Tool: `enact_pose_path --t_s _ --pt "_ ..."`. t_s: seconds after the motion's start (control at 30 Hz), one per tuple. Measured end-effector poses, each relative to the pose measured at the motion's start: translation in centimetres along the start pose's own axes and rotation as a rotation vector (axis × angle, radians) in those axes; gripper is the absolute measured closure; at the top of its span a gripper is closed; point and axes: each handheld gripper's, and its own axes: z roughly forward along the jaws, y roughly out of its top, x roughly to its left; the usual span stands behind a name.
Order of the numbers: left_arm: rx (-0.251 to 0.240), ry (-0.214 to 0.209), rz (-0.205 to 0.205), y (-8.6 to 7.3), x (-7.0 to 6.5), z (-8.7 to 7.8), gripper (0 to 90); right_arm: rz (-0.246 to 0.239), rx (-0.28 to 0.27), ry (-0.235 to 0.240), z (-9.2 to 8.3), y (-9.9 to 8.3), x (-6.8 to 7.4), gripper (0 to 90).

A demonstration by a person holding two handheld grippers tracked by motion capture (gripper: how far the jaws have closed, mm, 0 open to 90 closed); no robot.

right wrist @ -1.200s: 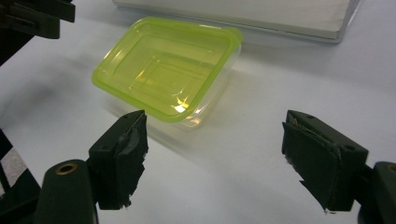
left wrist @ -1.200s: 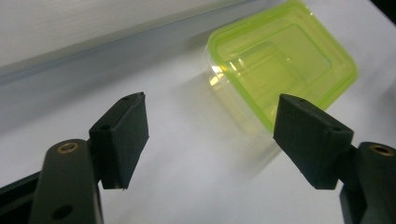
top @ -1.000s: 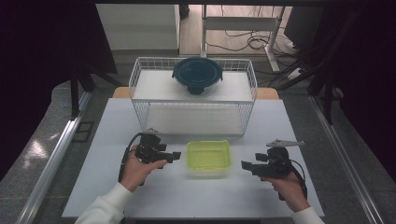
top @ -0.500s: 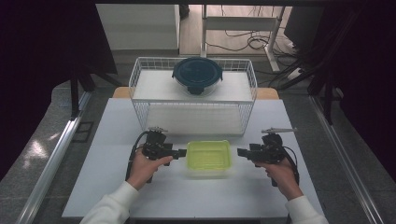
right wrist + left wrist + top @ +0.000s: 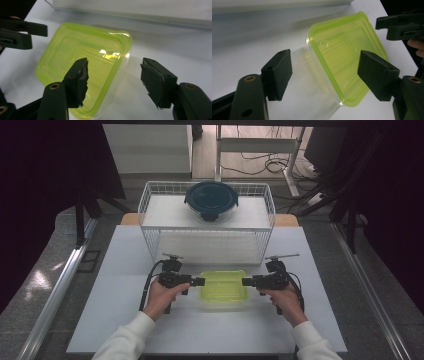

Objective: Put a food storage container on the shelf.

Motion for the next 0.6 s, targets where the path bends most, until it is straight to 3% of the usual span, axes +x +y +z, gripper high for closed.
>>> enact_pose_path --t_s 0.23,0.6 --pt "0.011 -0.041 -0.057 -0.4 0.5 1.0 30.0 0.057 0.036 0.054 1.2 -0.5 -0.8 42.4" --pt "0.036 -0.093 -0.079 -0.7 1.1 1.8 42.8 0.153 0.049 0.139 1.7 -0.9 -1.6 49.8"
